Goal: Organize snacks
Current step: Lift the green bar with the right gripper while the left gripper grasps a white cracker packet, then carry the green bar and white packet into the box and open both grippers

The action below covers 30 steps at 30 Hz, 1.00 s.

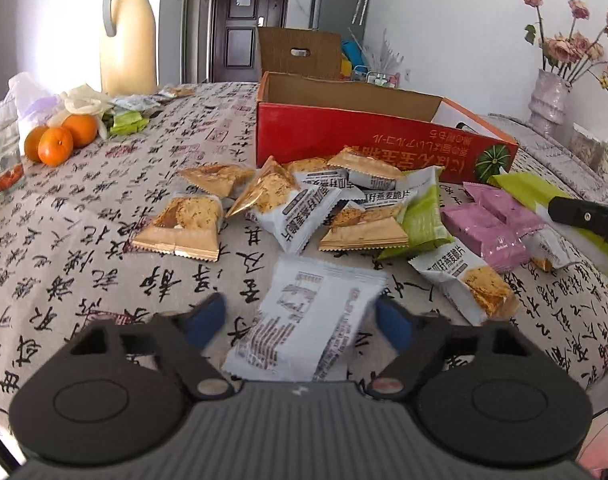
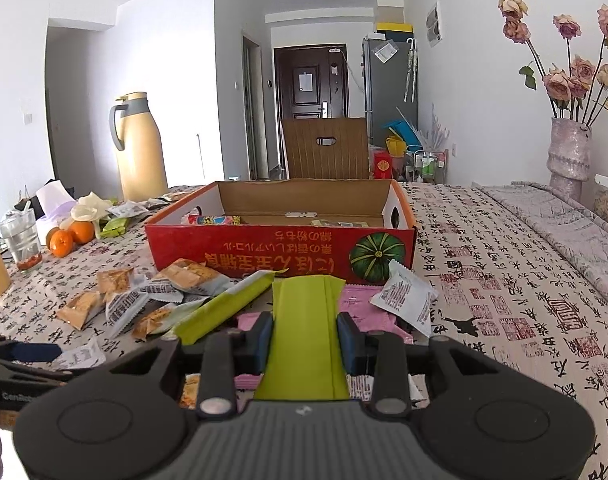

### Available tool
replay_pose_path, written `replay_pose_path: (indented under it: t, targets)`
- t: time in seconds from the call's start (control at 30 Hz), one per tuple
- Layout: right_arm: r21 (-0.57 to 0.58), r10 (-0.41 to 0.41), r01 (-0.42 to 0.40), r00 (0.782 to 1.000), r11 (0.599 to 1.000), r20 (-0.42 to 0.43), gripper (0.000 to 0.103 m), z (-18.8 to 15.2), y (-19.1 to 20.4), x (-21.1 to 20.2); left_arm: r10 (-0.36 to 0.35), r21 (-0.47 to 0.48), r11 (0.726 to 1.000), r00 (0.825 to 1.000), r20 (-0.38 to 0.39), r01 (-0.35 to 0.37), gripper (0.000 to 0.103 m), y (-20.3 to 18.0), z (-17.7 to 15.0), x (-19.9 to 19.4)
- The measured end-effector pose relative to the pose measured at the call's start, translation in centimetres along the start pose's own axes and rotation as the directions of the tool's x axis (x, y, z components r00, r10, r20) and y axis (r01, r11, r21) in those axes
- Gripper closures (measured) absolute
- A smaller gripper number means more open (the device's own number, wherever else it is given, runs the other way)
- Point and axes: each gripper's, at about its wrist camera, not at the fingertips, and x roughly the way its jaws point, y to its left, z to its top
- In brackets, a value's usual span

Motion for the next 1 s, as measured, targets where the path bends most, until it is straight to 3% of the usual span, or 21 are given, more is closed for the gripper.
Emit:
replay_pose_path:
  t: [0.07,0.17,0.57,1.0]
  targets:
    - [0.001,0.001,-0.001,1.000,1.000,0.003,0.070,0.0,-0.1,-0.1,-0.012,0.013,1.000,1.000,0.006,0.012,0.053,-0.2,0.1,-0.1]
    - [0.001,0.003,-0.003,1.000,1.000,0.004,0.070,0.1,0.0,-0.1,-0.029,0.012,0.999,1.000,0.009,0.029,0.056,-0.3,0.2,-0.1]
    - [-0.002,0.012,-0.012,0.999,1.000,0.029,0.070,0.9,0.2,-0.4,-0.022,0.003,1.000,0.997,0.076,0.022,0.056,-0.3,1.8,-1.6]
    - [0.005,0.028,-0.028,0.996,1.000,0.088,0.070,3.9,-0.4,0.8,-0.044,0.009,0.999,0.980,0.194,0.043,0.056,-1.6,6.7,-2.2]
